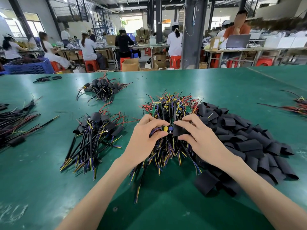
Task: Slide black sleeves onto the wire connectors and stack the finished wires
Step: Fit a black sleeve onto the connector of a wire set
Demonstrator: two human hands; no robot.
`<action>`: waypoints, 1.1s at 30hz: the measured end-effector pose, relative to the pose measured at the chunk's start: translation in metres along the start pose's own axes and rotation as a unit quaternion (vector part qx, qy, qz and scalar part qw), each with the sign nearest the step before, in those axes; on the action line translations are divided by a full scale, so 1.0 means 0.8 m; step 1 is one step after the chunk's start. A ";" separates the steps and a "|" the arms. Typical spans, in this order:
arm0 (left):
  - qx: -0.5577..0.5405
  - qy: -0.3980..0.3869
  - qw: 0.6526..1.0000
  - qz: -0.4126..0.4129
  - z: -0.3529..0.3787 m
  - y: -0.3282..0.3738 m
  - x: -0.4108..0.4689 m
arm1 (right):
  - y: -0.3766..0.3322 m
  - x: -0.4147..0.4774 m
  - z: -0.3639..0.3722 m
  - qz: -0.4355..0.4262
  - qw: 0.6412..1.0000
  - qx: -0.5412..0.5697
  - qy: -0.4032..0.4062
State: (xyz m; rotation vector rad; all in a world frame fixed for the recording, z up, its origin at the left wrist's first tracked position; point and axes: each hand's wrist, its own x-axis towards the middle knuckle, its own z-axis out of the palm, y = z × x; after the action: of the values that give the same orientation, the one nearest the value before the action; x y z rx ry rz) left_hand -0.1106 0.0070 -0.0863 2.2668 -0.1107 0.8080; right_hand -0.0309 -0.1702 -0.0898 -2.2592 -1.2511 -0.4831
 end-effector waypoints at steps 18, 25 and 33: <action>-0.011 0.036 0.999 0.001 0.006 0.004 -0.004 | -0.010 -0.003 0.001 -0.026 0.999 -0.033 0.013; -0.017 0.031 0.999 0.009 0.005 0.002 -0.003 | -0.002 -0.001 0.002 -0.015 0.997 0.071 -0.011; -0.061 0.055 0.996 -0.026 0.006 0.004 -0.004 | -0.009 -0.006 0.006 -0.020 0.999 0.005 0.035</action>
State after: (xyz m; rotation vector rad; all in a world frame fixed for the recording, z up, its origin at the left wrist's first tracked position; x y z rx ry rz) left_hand -0.1116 0.0011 -0.0884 2.0985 -0.0489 0.8724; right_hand -0.0394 -0.1672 -0.0946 -2.1932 -1.2627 -0.5662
